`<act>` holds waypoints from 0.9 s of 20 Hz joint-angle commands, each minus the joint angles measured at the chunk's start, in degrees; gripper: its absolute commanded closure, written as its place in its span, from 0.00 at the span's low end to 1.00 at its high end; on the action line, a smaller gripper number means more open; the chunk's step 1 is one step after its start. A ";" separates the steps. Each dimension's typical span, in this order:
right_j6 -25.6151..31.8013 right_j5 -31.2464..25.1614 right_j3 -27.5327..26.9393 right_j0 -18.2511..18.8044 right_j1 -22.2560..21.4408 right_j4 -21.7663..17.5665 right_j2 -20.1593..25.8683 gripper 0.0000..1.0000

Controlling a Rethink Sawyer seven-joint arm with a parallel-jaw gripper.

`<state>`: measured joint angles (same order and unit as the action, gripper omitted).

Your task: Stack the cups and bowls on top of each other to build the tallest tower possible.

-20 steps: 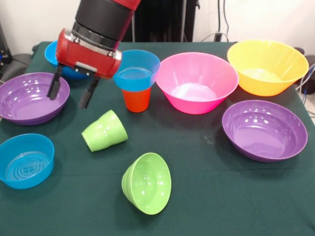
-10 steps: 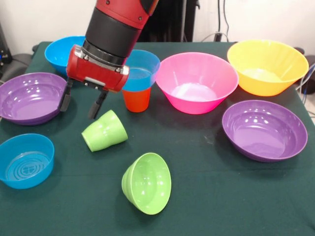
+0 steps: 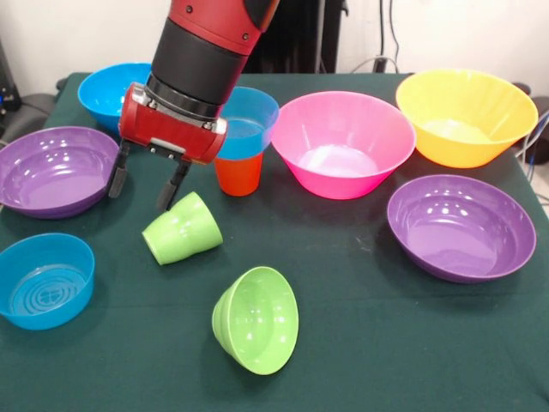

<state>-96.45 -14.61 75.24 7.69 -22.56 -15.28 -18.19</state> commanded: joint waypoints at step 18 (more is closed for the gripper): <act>-4.79 -5.62 5.08 2.04 -2.76 3.96 12.62 0.00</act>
<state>-96.45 -14.62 75.96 10.05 -27.49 -12.44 -13.93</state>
